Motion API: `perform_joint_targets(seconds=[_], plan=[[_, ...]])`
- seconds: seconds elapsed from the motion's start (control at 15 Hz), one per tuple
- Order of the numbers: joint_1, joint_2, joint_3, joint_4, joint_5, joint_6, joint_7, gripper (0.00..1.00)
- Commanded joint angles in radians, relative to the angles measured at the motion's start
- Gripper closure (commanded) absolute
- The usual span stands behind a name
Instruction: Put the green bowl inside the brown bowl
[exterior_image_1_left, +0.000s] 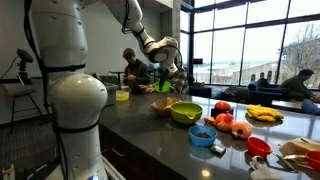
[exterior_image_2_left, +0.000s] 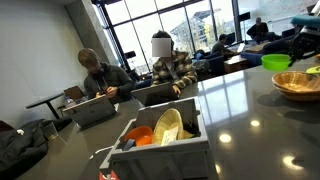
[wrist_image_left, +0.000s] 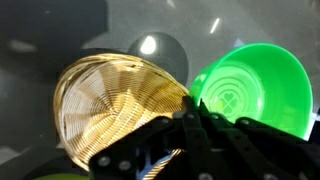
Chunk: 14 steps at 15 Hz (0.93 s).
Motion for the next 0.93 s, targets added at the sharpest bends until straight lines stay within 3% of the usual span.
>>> perform_joint_targets(seconds=[0.0, 0.2, 0.87], plan=[[0.007, -0.113, -0.002, -0.121, 0.031, 0.044, 0.000, 0.99], [0.007, -0.147, 0.006, -0.146, 0.003, 0.049, 0.014, 0.99], [-0.007, -0.132, -0.022, -0.149, 0.062, 0.047, -0.011, 0.99]])
